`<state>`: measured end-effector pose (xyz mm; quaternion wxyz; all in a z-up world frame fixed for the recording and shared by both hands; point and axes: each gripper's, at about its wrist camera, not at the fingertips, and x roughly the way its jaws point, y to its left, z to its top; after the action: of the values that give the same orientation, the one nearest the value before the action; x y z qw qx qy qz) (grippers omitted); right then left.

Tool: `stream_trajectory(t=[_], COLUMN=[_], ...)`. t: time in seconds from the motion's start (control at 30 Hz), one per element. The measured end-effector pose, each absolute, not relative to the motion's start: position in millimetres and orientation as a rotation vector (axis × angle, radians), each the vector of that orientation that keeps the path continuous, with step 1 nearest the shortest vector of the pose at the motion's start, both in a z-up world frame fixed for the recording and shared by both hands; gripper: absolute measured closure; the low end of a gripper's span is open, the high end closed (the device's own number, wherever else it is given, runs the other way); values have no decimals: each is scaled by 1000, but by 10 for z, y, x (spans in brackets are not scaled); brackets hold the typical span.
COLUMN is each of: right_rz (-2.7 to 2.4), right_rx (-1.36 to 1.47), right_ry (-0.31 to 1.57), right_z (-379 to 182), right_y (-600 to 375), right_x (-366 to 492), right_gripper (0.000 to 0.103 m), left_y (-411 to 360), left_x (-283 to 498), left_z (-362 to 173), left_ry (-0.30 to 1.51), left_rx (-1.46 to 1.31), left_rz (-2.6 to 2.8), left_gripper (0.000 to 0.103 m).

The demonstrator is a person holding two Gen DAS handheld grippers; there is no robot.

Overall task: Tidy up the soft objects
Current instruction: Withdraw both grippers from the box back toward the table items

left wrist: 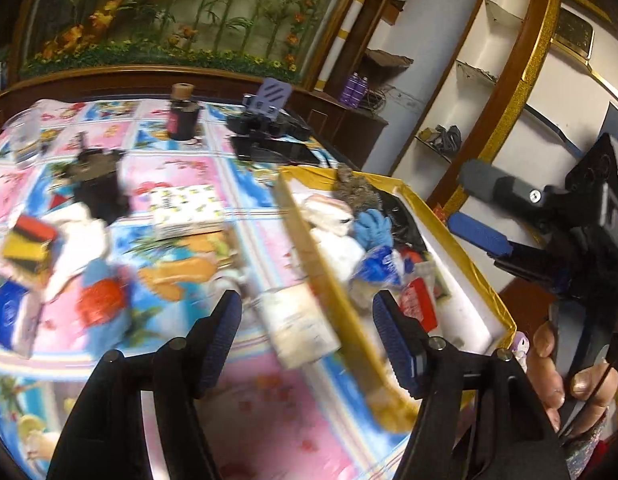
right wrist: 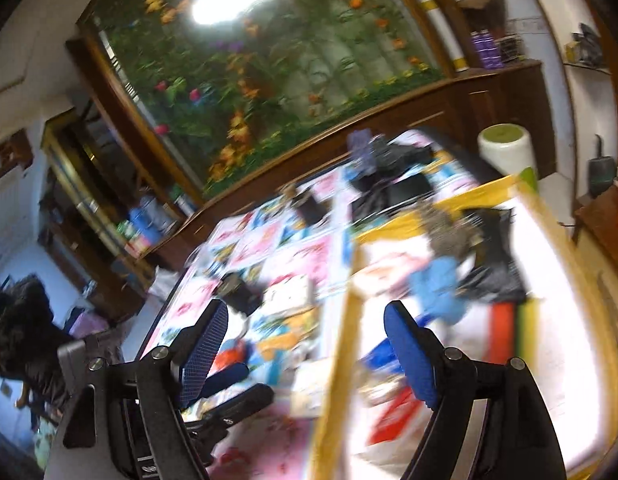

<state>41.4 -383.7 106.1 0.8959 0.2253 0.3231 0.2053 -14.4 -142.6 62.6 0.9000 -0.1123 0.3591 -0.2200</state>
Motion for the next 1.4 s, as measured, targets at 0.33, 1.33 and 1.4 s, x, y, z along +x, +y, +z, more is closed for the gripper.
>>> stream_trajectory(t=[0.33,1.33,1.4], right_rz=[551,408,375], right_rx=[341,10,-34], right_ry=[829,1131,1152], right_z=[677,275,231], right_y=[-2836,-2396,-2364], right_x=[507,1424,1435], right_gripper=[19,19,19], left_y=[-114,27,30], left_x=[-522,-433,-438], left_z=[489,333,334], left_ry=[691,754,751], left_rx=[-352,-452,-459], left_rz=[-207,-263,-268], left_gripper=[25,25,25])
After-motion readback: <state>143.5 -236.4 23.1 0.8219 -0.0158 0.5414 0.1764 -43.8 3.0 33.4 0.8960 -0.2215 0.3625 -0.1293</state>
